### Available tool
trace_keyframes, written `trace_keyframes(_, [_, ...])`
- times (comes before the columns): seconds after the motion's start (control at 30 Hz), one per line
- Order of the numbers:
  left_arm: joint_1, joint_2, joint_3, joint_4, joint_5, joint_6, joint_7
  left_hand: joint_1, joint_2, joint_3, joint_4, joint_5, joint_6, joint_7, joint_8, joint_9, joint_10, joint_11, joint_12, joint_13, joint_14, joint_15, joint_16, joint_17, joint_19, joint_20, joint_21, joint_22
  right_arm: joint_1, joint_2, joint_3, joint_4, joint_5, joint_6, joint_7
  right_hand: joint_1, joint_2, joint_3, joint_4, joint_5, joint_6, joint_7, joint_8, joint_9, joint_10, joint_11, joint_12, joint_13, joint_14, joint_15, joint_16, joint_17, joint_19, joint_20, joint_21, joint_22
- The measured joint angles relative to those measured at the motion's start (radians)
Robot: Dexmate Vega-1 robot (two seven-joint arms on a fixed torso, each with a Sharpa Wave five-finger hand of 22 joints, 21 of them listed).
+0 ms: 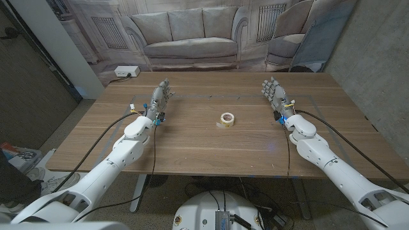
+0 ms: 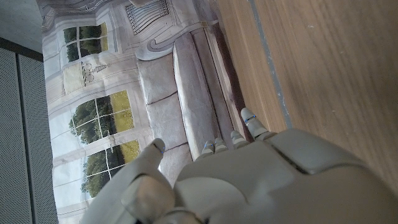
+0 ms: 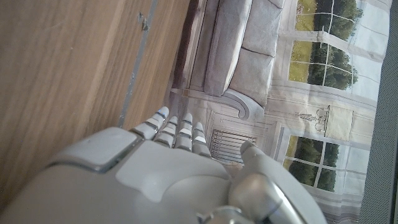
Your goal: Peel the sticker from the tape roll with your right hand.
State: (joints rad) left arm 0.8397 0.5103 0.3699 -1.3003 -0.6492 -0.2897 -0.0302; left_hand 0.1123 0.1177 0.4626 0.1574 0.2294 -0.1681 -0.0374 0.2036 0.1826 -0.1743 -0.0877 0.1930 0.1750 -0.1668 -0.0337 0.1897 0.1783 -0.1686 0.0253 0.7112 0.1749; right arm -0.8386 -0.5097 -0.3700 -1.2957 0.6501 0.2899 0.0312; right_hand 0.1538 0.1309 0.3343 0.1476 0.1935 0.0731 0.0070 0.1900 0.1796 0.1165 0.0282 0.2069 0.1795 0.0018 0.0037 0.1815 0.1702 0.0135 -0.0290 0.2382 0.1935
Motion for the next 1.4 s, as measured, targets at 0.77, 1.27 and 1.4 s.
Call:
trace_keyframes(0.77, [-0.038, 0.075, 0.056, -0.057, 0.096, 0.069, -0.017, 0.185, -0.132, -0.009, -0.178, -0.012, 0.019, -0.053, 0.015, 0.002, 0.071, 0.034, 0.034, 0.005, 0.094, 0.065, 0.019, 0.001, 0.0, 0.068, -0.049, 0.005, -0.007, -0.004, 0.006, 0.002, 0.009, 0.007, 0.008, 0.025, 0.009, 0.007, -0.038, -0.005, -0.007, -0.016, 0.002, 0.005, 0.02, 0.028, 0.001, 0.0, 0.039, 0.056, 0.004, -0.003, 0.006, 0.042, 0.0, 0.0])
trace_keyframes(1.27, [-0.069, 0.132, 0.108, -0.118, 0.239, 0.09, -0.022, 0.232, -0.137, -0.009, -0.204, -0.012, 0.134, -0.038, 0.041, 0.006, 0.154, 0.047, 0.051, 0.009, 0.129, 0.057, 0.027, 0.006, 0.0, 0.079, -0.061, 0.009, -0.028, -0.018, 0.015, -0.018, 0.021, 0.002, 0.014, 0.029, 0.005, 0.001, -0.043, -0.009, 0.025, -0.012, 0.007, 0.004, 0.063, 0.044, 0.016, 0.0, 0.081, 0.098, 0.011, 0.0, 0.022, 0.076, 0.0, 0.0])
trace_keyframes(1.4, [-0.075, 0.144, 0.118, -0.134, 0.271, 0.094, -0.022, 0.236, -0.141, -0.006, -0.207, -0.012, 0.138, -0.034, 0.041, 0.006, 0.16, 0.052, 0.051, 0.009, 0.137, 0.06, 0.027, 0.006, 0.0, 0.079, -0.061, 0.009, -0.031, -0.02, 0.017, -0.02, 0.023, 0.001, 0.014, 0.029, 0.005, 0.001, -0.043, -0.009, 0.031, -0.007, 0.007, 0.004, 0.072, 0.046, 0.016, 0.0, 0.091, 0.098, 0.011, 0.0, 0.022, 0.076, 0.0, 0.0])
